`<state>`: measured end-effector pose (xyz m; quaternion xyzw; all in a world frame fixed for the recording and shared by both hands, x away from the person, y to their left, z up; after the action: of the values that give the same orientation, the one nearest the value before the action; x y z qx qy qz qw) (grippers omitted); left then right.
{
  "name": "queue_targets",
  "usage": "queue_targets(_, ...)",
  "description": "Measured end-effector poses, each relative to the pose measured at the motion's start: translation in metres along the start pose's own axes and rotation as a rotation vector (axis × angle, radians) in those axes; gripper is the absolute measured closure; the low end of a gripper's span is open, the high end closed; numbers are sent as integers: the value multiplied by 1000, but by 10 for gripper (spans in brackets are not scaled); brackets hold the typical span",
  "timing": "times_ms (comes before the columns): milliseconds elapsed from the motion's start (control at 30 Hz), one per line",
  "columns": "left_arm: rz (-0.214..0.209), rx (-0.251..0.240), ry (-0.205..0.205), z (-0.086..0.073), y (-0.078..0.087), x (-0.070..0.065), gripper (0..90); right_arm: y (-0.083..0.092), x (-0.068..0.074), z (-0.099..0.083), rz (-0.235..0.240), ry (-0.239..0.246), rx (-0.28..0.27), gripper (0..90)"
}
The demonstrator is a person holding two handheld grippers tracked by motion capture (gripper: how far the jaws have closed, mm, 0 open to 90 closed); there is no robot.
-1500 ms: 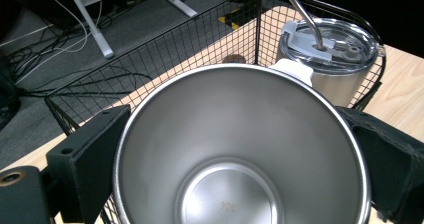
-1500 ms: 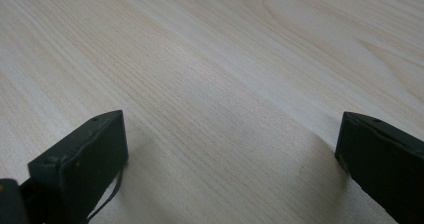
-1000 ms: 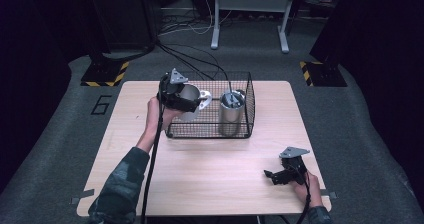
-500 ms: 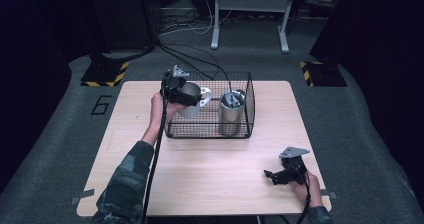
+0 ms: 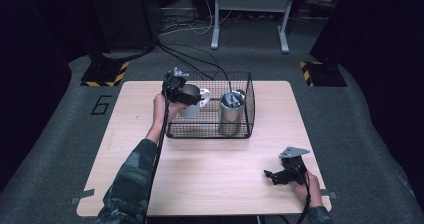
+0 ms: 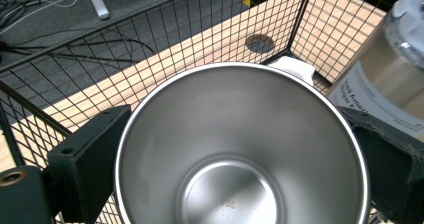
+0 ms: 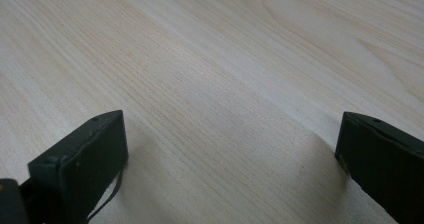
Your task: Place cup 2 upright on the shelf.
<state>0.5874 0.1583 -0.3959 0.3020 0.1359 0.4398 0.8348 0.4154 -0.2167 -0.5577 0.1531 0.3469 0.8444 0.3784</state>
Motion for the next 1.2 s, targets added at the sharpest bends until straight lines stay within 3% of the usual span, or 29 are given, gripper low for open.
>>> queue_targets(467,2,49,18,-6,-26,-4,57,0,0,0,0,0,0,0)
queue_targets(967,3,123,9,-13,-46,-5,57,0,0,0,0,0,0,0)
queue_targets(1200,-9,144,26,-17,-54,-5,57,0,0,0,0,0,0,0)
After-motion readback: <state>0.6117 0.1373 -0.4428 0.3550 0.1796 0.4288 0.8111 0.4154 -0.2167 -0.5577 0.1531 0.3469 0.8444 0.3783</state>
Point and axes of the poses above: each handheld gripper's, and its own axes: y roughly backward along the jaws, z roughly out of its top, x roughly to its left, the point moved 4 cm from there along -y, roughly forward along the jaws
